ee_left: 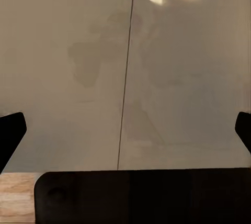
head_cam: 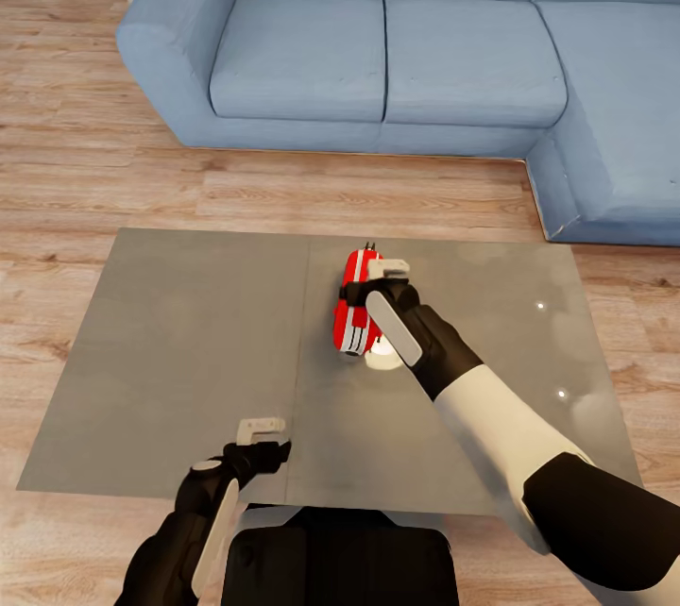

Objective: Turn on the radio receiver that's on the table in the living room.

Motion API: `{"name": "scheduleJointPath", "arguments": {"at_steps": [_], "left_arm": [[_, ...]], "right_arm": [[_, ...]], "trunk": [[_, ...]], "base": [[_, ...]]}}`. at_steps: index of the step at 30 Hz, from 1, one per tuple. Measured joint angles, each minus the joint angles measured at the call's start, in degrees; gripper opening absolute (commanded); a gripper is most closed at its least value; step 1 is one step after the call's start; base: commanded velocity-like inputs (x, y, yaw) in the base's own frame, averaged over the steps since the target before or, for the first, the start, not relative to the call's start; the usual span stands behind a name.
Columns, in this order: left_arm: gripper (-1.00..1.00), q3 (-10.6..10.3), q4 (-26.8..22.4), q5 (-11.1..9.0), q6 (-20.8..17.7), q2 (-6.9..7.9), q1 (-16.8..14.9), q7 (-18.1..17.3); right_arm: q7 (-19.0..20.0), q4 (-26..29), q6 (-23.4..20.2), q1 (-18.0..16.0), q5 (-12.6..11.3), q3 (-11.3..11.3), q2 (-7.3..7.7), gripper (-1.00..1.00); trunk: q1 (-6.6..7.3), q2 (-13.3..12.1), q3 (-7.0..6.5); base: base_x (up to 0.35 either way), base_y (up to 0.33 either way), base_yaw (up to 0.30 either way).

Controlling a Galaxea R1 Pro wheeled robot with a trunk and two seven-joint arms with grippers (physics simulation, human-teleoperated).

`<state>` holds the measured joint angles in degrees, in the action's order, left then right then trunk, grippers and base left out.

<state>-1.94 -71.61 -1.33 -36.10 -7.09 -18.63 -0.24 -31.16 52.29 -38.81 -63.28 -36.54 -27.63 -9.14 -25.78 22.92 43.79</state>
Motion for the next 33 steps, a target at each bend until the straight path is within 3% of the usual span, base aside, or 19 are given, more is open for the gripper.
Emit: {"name": "scheduleJointPath", "arguments": {"at_steps": [6,7,8,17,30,33], "left_arm": [[1.0,0.0,0.2,-0.1,0.0,0.03,0.0,0.0],[1.0,0.0,0.2,-0.1,0.0,0.05,0.0,0.0],[1.0,0.0,0.2,-0.1,0.0,0.04,0.0,0.0],[1.0,0.0,0.2,-0.1,0.0,0.06,0.0,0.0],[1.0,0.0,0.2,-0.1,0.0,0.06,0.0,0.0],[1.0,0.0,0.2,-0.1,0.0,0.06,0.0,0.0]], "right_arm": [[-1.3,1.9,-1.9,0.0,0.0,0.2,-0.13,1.0],[-4.9,7.8,-8.9,0.0,-0.1,0.2,-0.37,1.0],[-5.7,8.7,-9.3,0.0,-0.3,0.2,-0.42,1.0],[-6.9,9.7,-9.7,0.0,-0.6,0.4,-0.35,1.0],[-7.0,9.7,-8.8,0.0,-0.4,0.6,0.02,1.0],[-7.2,9.7,-8.4,0.0,-0.4,2.4,0.19,1.0]], "trunk": [[0.0,0.0,0.0],[0.0,0.0,-0.01],[0.0,0.0,0.0],[0.0,0.0,0.14],[0.0,0.0,0.16],[0.0,0.0,0.16]], "base": [[0.0,0.0,0.0],[0.0,0.0,0.0],[0.0,0.0,0.0],[0.0,0.0,0.156],[0.0,0.0,0.011],[0.0,0.0,0.0]]}}
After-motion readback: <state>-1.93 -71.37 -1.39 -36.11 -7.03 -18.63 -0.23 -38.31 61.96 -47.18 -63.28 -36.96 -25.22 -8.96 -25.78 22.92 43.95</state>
